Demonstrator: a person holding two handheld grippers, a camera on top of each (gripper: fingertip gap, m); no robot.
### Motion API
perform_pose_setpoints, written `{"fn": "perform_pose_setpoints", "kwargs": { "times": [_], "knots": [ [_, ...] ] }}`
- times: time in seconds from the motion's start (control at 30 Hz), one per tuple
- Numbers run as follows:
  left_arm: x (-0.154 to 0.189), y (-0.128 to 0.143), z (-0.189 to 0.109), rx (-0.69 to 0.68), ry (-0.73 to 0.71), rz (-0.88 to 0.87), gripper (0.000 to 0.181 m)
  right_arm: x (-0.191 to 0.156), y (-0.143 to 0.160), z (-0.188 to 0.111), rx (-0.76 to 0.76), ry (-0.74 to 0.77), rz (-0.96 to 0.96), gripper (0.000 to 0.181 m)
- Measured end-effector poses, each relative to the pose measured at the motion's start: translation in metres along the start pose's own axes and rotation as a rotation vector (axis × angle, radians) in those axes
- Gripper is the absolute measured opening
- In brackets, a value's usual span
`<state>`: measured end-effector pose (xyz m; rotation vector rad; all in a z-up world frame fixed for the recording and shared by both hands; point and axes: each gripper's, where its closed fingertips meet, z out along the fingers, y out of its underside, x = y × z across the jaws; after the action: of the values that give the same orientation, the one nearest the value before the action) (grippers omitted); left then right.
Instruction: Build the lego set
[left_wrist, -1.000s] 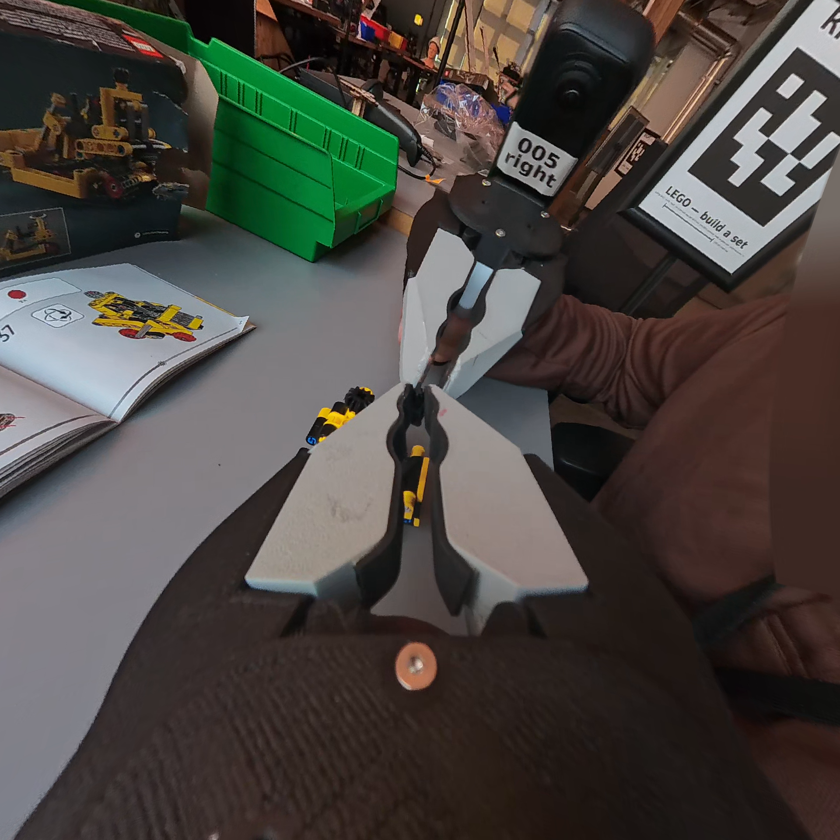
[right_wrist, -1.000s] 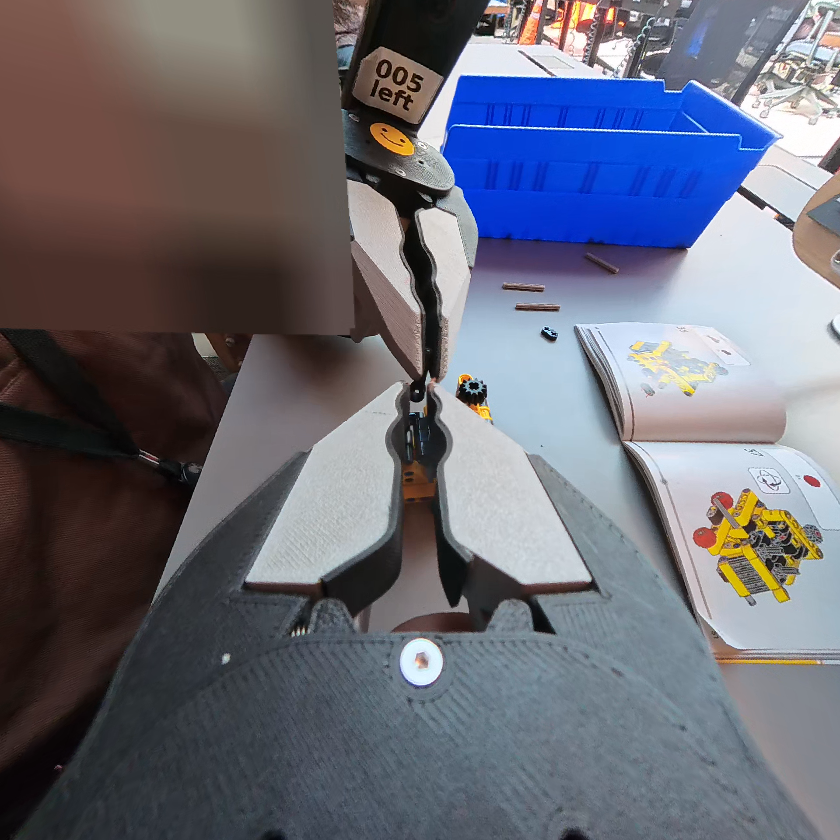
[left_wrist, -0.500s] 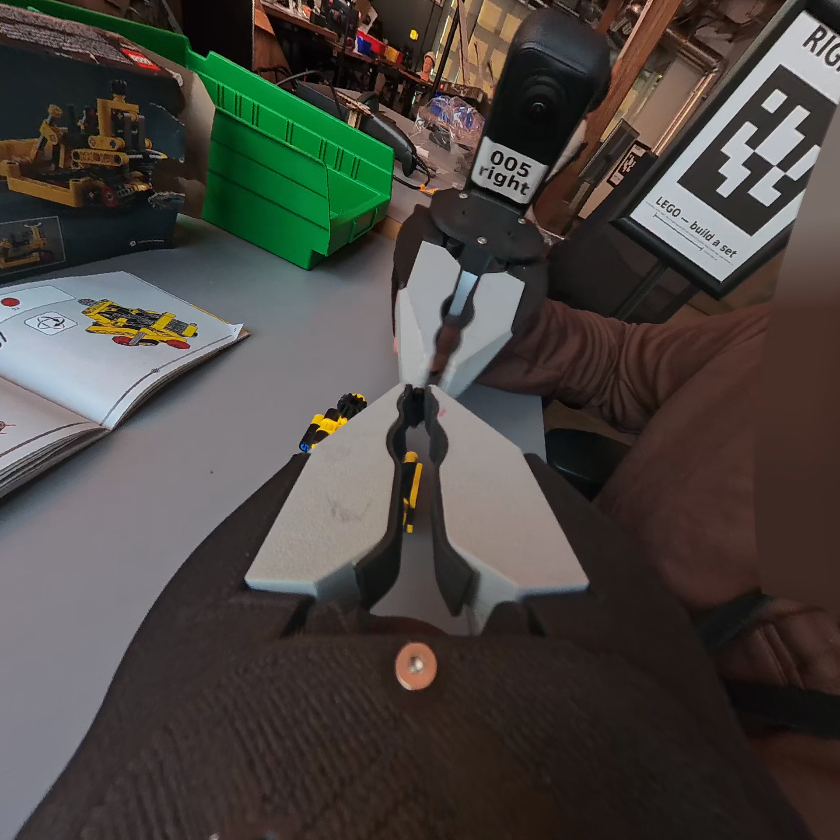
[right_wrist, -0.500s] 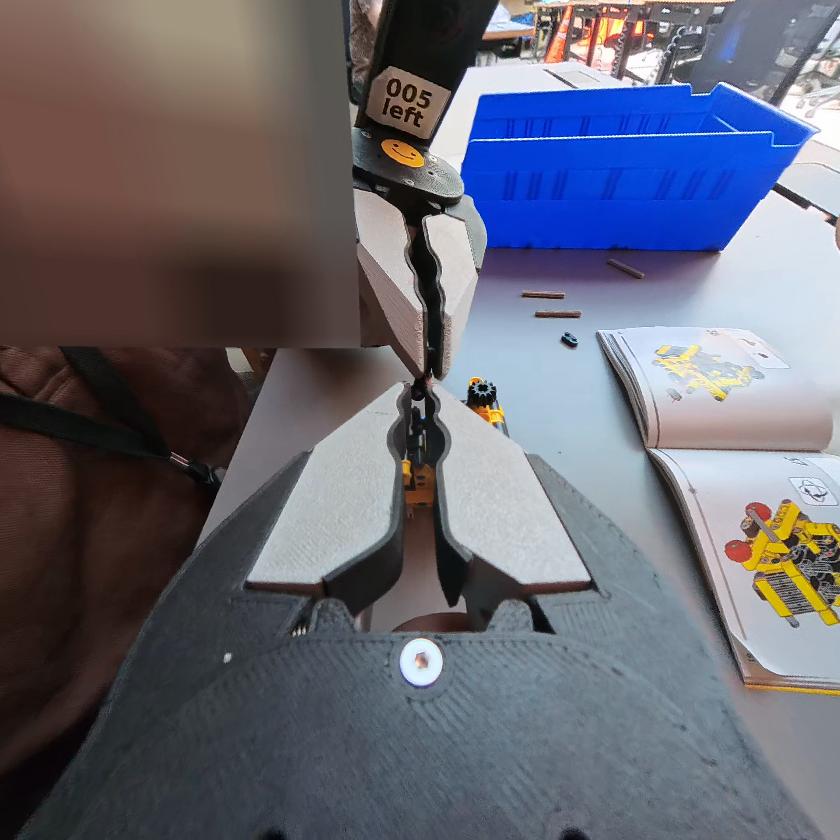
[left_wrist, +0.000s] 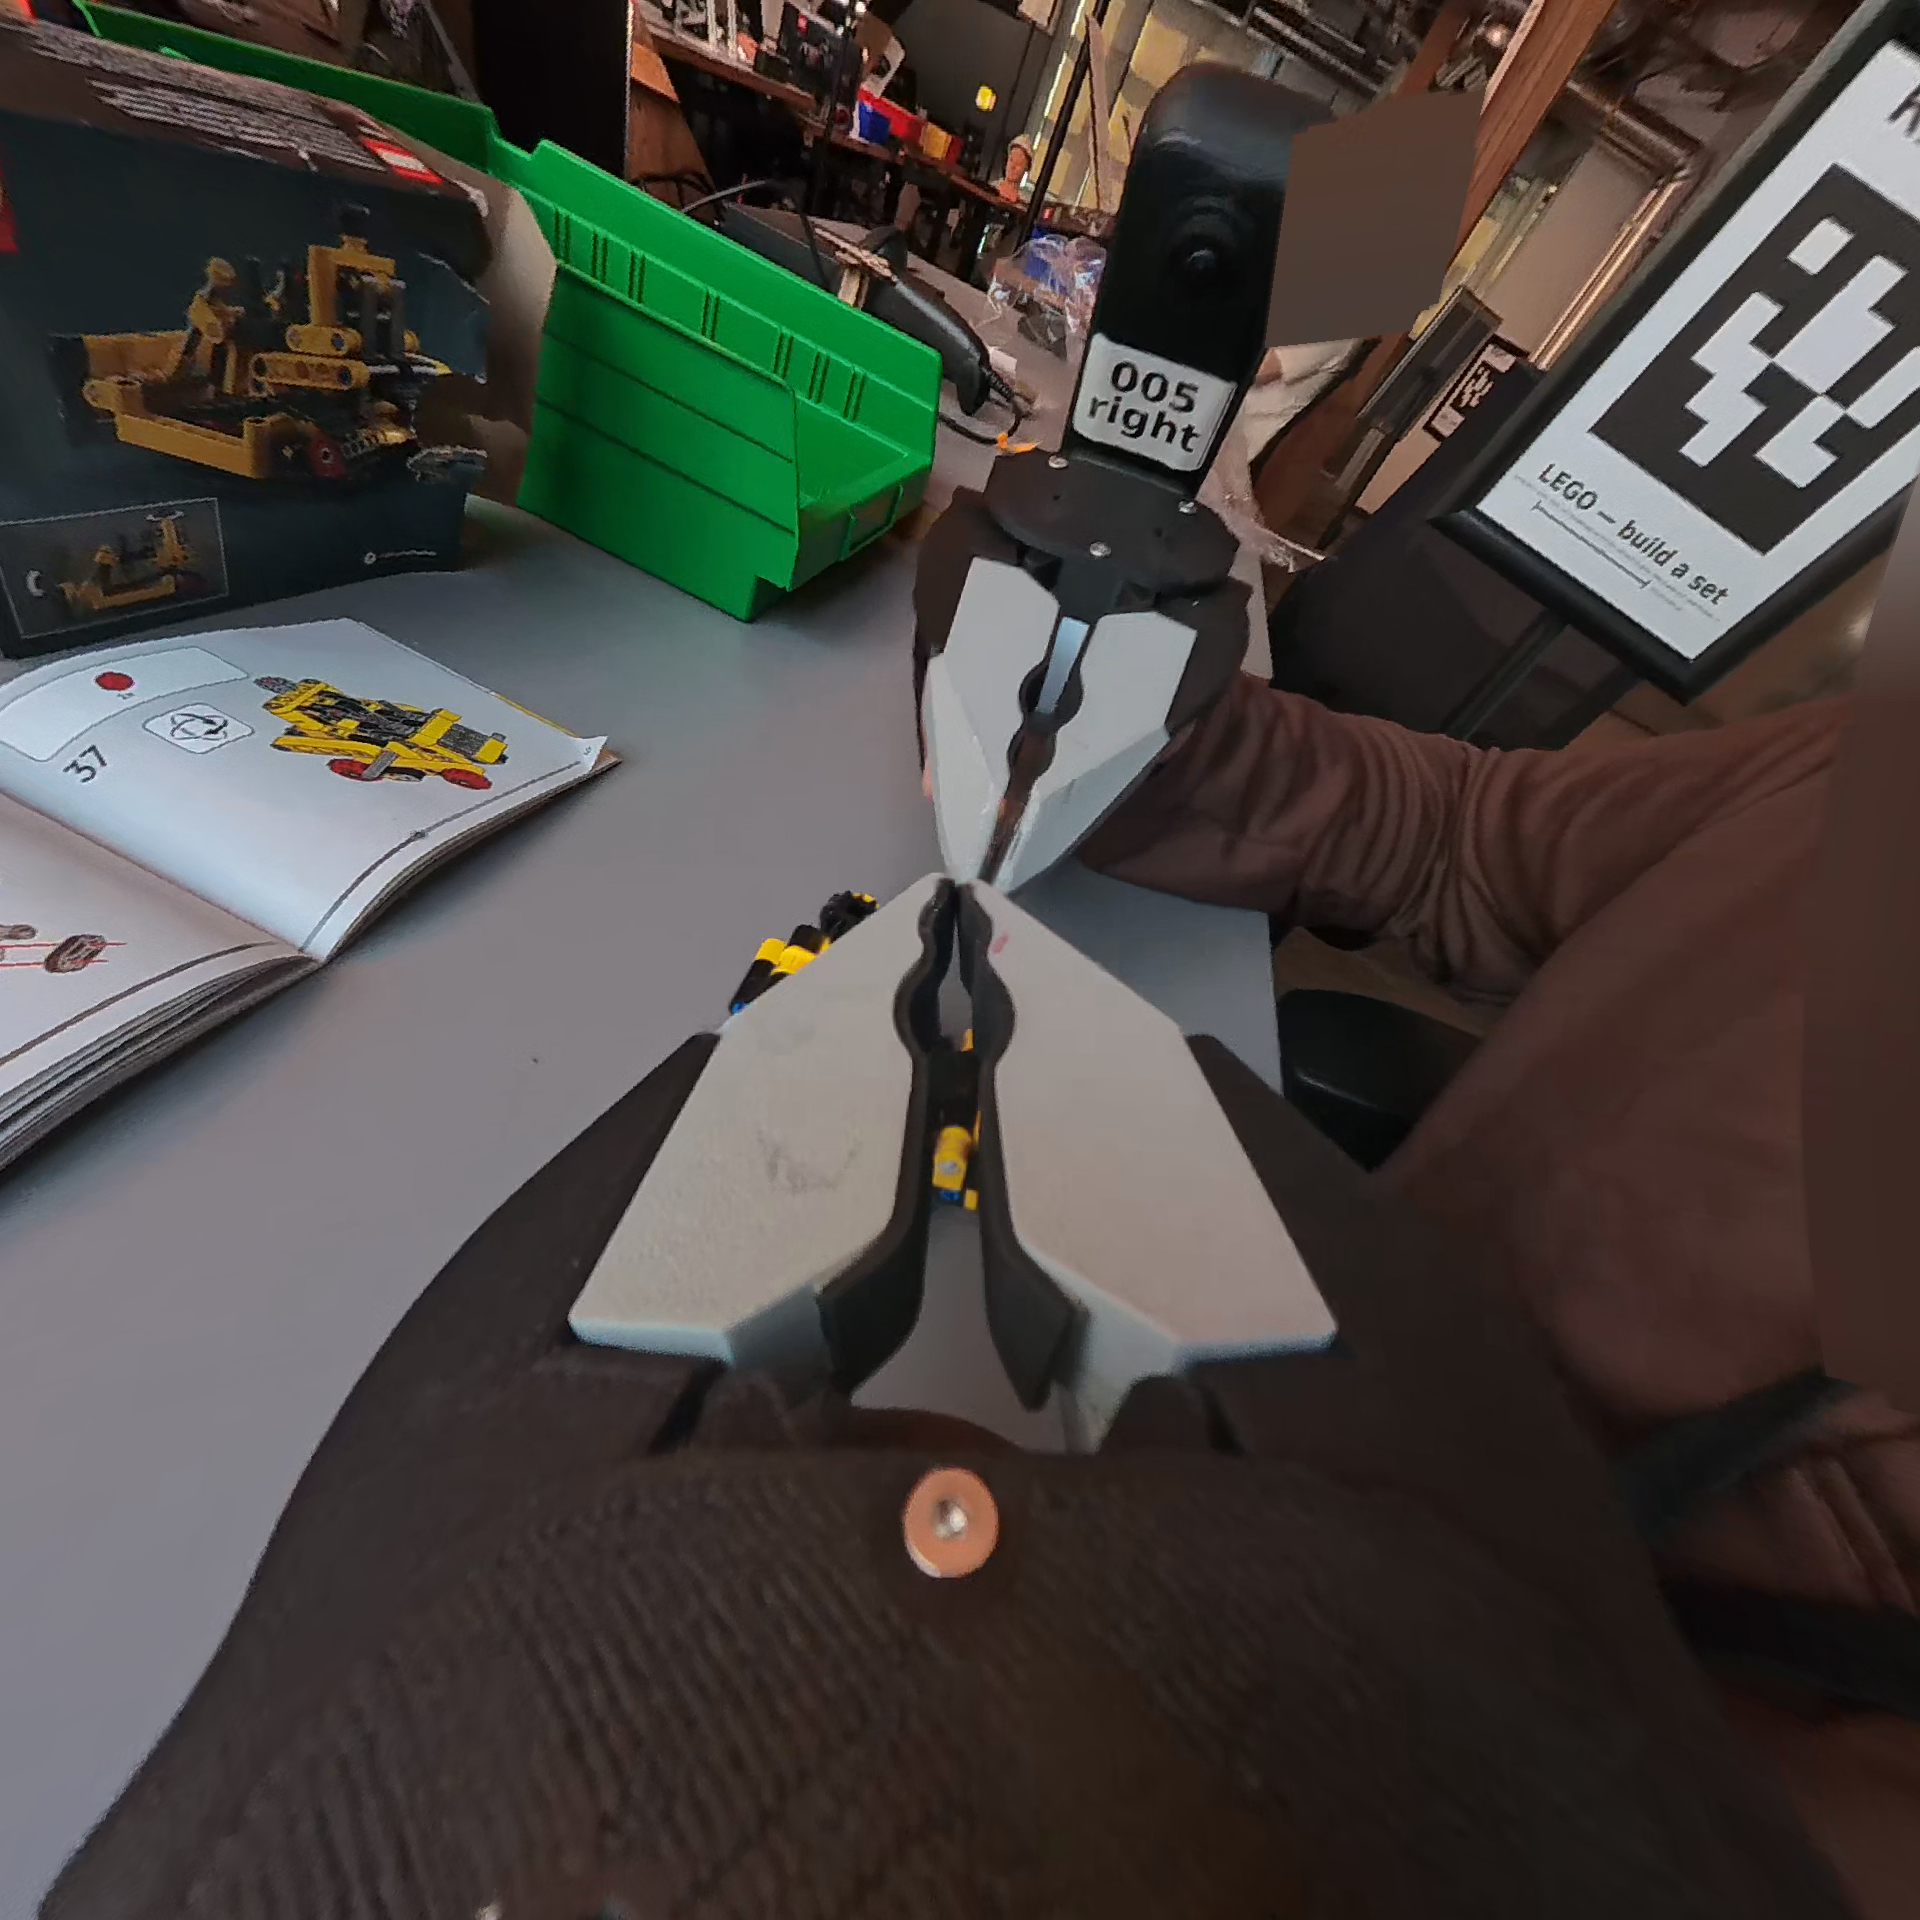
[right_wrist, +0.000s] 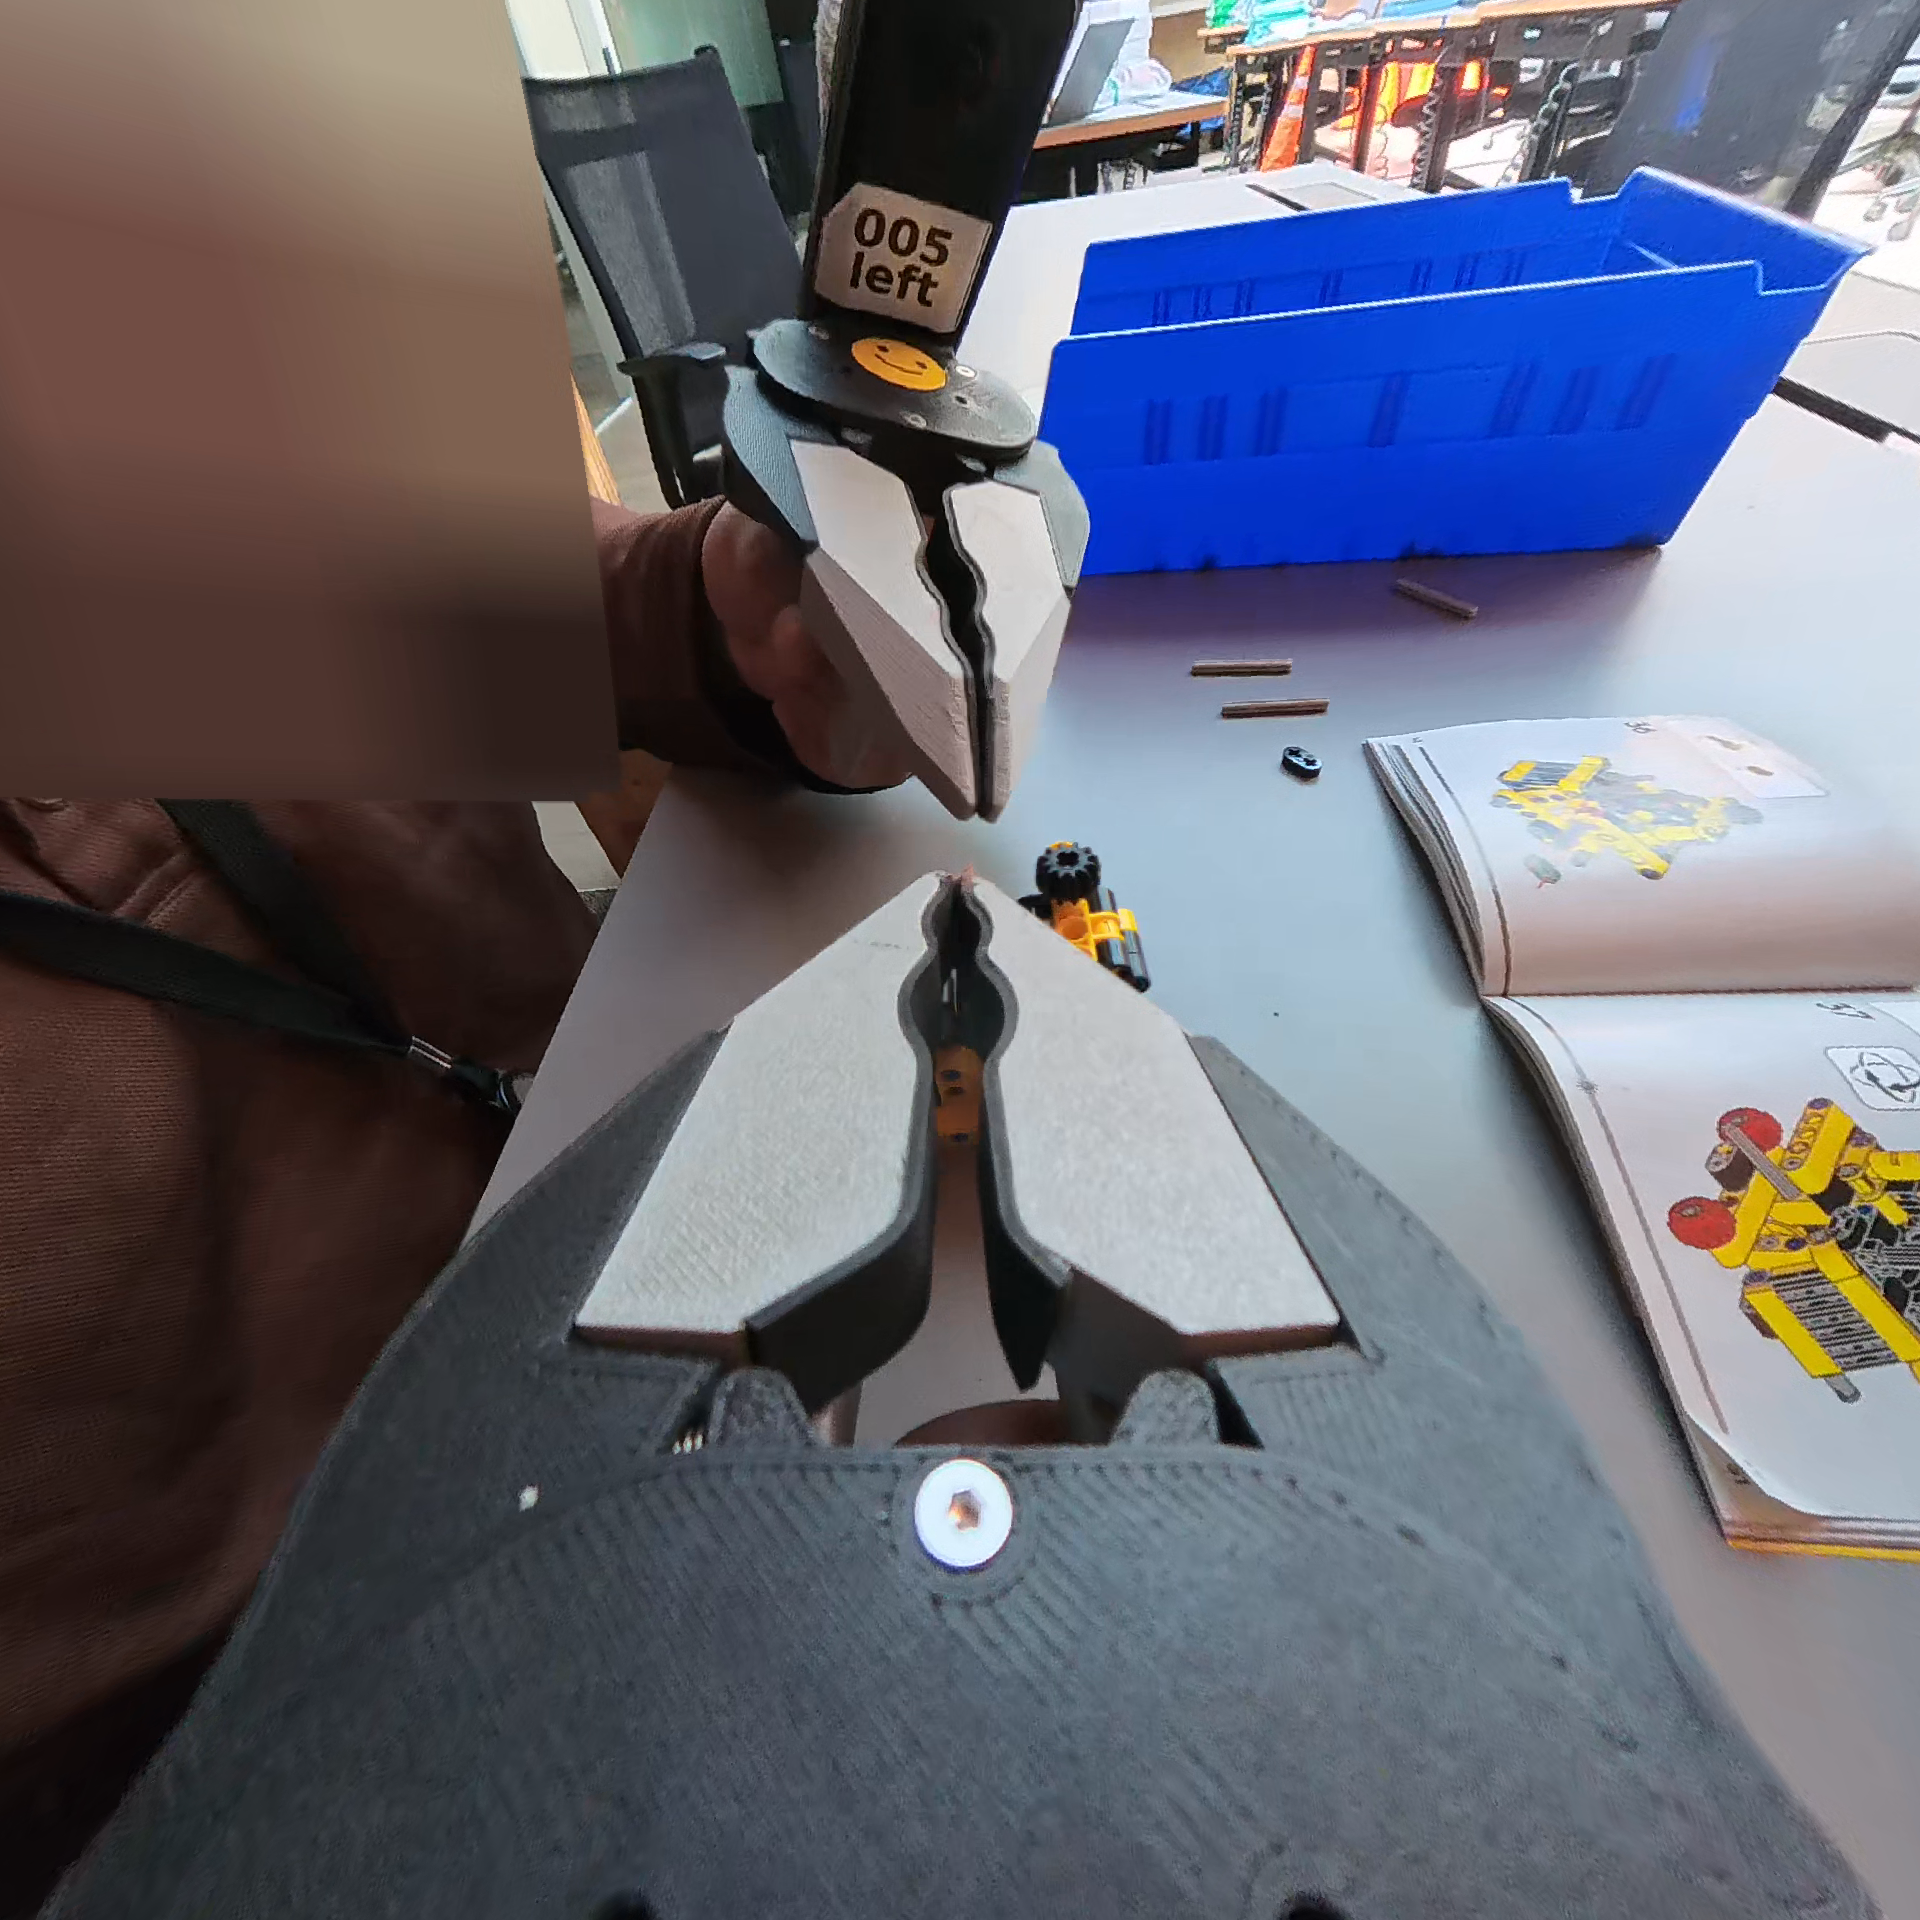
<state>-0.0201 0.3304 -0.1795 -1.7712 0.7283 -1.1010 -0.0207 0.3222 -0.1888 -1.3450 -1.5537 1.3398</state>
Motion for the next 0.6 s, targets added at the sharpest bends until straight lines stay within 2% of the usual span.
{"fn": "perform_pose_setpoints", "kwargs": {
  "times": [0.17,0.23,0.37,0.5,0.6],
  "knots": [
    [-0.012,-0.009,-0.012,0.034,-0.046,0.030,0.000,0.004,-0.001,-0.007,-0.010,0.026,-0.013,0.000],
    [-0.022,-0.008,-0.022,0.007,-0.076,0.043,0.003,0.006,-0.002,-0.010,-0.010,0.042,-0.021,0.000],
    [-0.019,0.024,-0.044,-0.218,-0.046,0.061,0.018,0.010,-0.002,-0.013,-0.007,0.070,-0.030,0.000],
    [-0.041,0.049,-0.075,-0.385,-0.283,0.232,0.021,0.012,-0.006,-0.016,0.014,0.080,-0.028,0.000],
    [-0.041,0.065,-0.081,-0.440,-0.289,0.202,0.017,0.010,-0.009,-0.017,0.024,0.076,-0.031,0.000]
  ]
}}
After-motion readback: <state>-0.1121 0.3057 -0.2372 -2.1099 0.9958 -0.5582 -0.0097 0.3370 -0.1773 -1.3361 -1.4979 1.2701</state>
